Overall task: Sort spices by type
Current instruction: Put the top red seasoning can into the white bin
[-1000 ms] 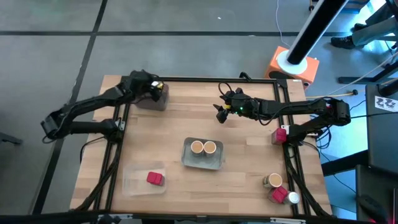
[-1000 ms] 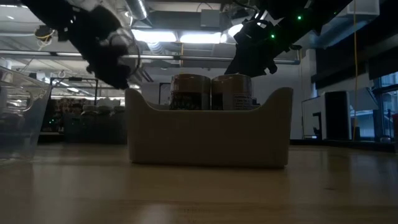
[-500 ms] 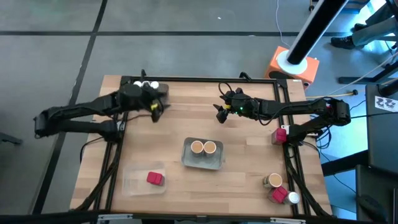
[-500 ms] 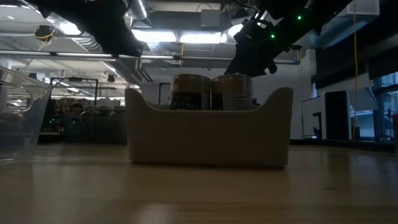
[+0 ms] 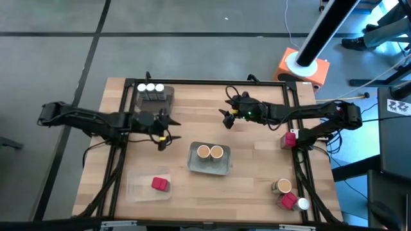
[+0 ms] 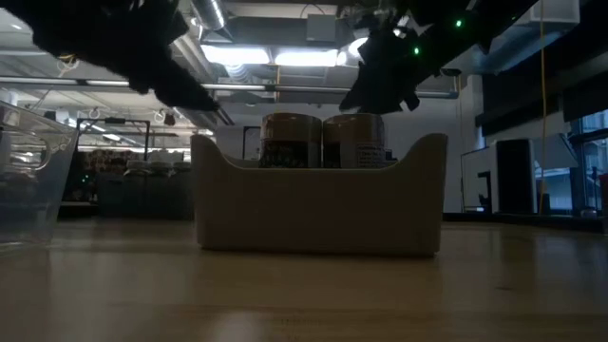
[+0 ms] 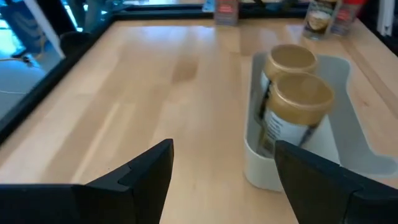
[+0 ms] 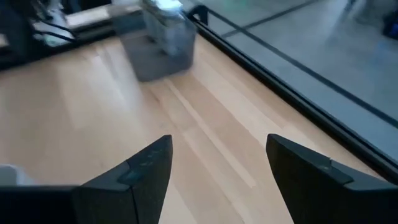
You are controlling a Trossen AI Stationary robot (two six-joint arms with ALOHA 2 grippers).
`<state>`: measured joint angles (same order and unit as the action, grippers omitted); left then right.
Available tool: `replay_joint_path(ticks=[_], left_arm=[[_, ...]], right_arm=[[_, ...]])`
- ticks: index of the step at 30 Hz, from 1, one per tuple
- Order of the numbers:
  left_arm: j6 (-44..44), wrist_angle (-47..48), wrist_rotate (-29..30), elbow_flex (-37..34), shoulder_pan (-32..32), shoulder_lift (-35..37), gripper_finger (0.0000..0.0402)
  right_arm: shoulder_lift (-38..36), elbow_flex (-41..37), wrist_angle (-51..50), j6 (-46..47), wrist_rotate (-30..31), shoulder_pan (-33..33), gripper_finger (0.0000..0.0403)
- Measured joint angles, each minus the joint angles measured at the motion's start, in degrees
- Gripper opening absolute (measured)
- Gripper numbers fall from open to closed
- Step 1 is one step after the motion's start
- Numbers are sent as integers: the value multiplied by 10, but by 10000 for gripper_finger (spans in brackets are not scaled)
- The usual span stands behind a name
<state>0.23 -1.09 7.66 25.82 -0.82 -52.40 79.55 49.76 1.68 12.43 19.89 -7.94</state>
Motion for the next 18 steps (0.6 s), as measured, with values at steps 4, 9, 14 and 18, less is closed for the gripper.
replay_joint_path(ticks=[4,9,14,18], left_arm=[[-3,-38,0,-36,-18,-7,263],[-12,-42,0,-58,-35,-10,263],[-20,-42,2,-58,-58,-10,263],[-29,-52,7,-58,-76,-9,263]], right_arm=[[-3,13,27,-8,0,32,259],[-3,81,-71,-9,15,93,259],[-3,198,-278,51,75,172,259],[-3,281,-459,155,110,221,259]])
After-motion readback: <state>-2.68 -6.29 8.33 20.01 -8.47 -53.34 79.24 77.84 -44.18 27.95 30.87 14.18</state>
